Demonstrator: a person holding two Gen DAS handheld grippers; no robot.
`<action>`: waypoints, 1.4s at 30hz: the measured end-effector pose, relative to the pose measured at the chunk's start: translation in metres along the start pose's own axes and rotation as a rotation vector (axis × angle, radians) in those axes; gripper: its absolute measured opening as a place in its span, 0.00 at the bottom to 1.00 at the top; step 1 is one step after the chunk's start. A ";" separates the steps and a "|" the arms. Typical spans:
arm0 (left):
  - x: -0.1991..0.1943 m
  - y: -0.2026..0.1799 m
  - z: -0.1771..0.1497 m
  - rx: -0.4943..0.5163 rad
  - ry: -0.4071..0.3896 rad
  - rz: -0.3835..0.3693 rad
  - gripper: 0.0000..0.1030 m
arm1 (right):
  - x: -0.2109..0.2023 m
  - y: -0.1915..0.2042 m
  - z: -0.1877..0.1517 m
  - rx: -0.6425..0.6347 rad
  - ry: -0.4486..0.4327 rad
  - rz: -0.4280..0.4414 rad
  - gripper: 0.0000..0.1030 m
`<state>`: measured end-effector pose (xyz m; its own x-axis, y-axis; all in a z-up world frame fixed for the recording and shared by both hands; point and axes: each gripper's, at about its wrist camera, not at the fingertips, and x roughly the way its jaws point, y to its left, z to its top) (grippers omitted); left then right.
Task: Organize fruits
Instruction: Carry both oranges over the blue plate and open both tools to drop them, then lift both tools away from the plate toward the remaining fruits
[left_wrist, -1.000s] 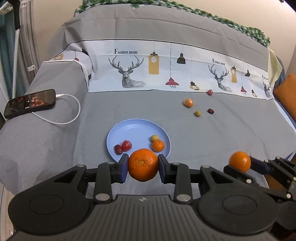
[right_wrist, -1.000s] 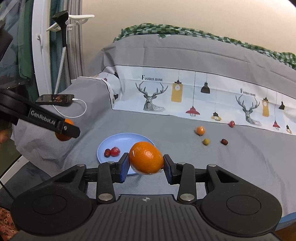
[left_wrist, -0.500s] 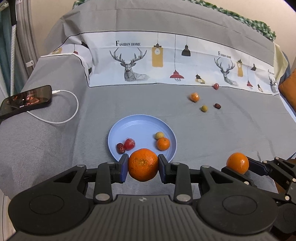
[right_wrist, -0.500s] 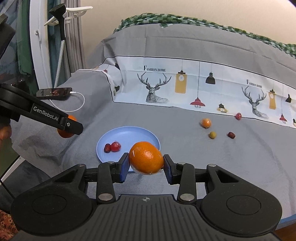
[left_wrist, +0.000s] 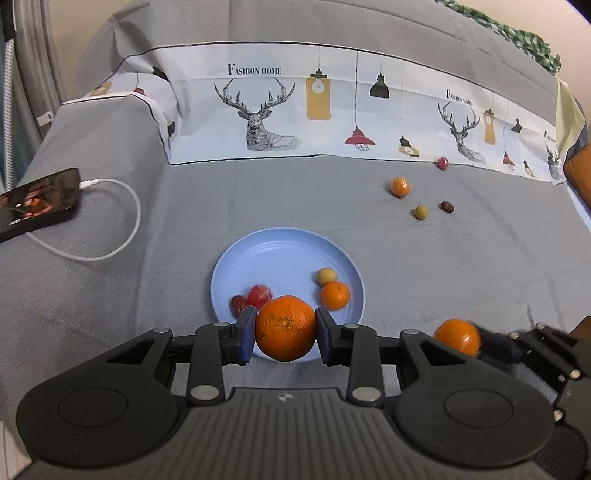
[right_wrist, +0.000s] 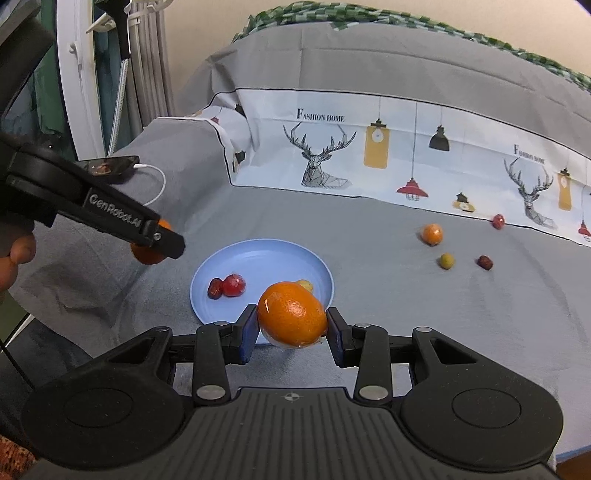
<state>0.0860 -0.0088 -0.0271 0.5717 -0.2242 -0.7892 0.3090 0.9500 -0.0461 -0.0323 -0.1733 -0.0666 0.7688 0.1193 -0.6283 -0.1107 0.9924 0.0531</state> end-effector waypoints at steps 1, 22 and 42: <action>0.004 0.000 0.003 0.001 0.000 0.000 0.36 | 0.005 0.000 0.001 -0.002 0.002 0.004 0.39; 0.145 0.021 0.042 0.083 0.095 0.078 0.37 | 0.150 0.002 0.020 -0.055 0.145 0.023 0.39; 0.060 0.017 -0.022 0.107 0.143 0.158 1.00 | 0.073 0.011 0.006 -0.090 0.260 0.055 0.97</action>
<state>0.1088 -0.0015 -0.0884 0.5084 -0.0348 -0.8604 0.3080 0.9405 0.1439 0.0268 -0.1538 -0.1072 0.5737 0.1504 -0.8051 -0.2123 0.9767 0.0311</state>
